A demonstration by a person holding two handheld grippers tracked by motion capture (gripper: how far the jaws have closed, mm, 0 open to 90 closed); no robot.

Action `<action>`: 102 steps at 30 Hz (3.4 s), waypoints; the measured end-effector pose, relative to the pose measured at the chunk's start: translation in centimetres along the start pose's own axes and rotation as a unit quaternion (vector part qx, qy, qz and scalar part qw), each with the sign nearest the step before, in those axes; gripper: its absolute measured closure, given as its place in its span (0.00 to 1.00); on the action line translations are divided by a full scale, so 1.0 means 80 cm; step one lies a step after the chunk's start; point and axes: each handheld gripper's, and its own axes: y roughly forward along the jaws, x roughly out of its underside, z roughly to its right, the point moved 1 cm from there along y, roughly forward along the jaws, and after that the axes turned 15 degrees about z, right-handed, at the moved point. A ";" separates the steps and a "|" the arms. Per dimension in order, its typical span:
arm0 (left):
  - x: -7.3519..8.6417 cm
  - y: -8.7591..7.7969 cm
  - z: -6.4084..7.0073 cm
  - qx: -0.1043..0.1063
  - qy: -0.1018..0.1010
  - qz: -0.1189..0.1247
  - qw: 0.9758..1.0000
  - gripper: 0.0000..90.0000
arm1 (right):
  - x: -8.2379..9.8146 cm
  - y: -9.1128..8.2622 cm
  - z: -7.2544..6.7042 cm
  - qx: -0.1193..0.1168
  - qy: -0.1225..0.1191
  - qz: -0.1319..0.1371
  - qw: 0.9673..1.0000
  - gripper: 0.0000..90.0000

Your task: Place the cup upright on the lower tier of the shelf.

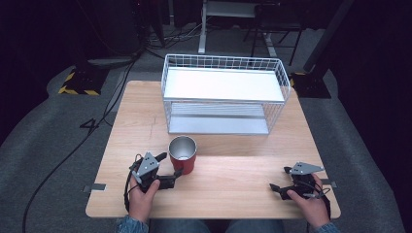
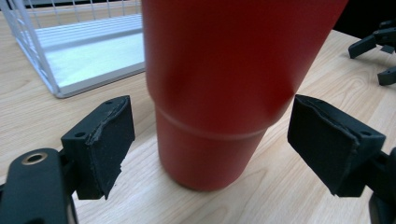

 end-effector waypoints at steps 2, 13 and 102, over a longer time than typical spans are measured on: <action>0.001 0.007 0.002 0.001 -0.010 -0.001 1.000 0.17 | 0.000 0.000 0.000 0.001 0.000 0.000 1.000 0.07; 0.008 0.038 0.010 -0.026 -0.021 -0.039 0.999 0.12 | 0.000 0.000 0.000 0.000 0.000 0.000 1.000 0.07; -0.070 0.098 0.030 -0.015 0.029 -0.053 0.998 0.19 | 0.000 0.000 0.000 0.000 0.000 0.000 1.000 0.07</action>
